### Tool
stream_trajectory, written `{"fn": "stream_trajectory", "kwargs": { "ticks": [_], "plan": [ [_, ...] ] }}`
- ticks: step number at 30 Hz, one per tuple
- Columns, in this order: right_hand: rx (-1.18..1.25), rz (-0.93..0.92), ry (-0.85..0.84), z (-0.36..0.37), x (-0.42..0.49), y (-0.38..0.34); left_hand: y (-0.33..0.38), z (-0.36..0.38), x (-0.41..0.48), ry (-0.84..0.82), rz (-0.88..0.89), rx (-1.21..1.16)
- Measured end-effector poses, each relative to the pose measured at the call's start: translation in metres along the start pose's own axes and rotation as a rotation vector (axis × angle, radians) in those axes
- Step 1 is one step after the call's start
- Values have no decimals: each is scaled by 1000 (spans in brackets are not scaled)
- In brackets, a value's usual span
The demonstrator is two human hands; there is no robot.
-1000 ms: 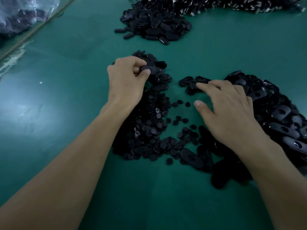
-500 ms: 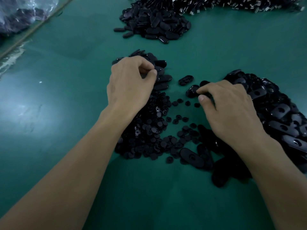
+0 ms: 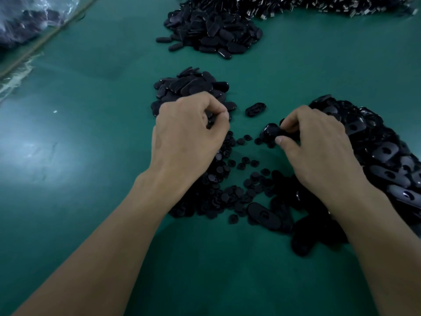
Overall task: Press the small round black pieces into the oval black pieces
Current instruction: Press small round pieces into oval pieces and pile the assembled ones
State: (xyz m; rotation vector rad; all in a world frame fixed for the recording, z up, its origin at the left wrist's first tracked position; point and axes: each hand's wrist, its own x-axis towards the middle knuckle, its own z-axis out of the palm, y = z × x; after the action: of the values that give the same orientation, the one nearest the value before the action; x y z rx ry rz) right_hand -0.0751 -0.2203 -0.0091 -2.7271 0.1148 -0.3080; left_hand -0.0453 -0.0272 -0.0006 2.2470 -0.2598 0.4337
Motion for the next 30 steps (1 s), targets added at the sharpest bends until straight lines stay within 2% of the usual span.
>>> {"fn": "stream_trajectory", "kwargs": {
  "ticks": [4,9,14,16,20,24,27,30],
  "plan": [
    [-40,10,-34,2,1,0,6,-1,-2,27,44,-14],
    [-32,-19,76,5,0,1,4,-1,-3,7,32,-30],
    [-8,48,141,7,5,1,3,1,-2,-10,14,-113],
    [78,35,216,4,4,-3,2,2,1,-11,-7,-157],
    [375,-120,289,3,-2,-17,4,3,1,-16,-29,-240],
    [471,-313,348,9,-3,-19,8,4,-2,-125,-83,-352],
    [606,-397,318,10,-4,-18,9,5,-2,-215,-159,-514],
    [725,-374,264,11,-4,-16,8,5,0,-249,-240,-705]
  ]
}}
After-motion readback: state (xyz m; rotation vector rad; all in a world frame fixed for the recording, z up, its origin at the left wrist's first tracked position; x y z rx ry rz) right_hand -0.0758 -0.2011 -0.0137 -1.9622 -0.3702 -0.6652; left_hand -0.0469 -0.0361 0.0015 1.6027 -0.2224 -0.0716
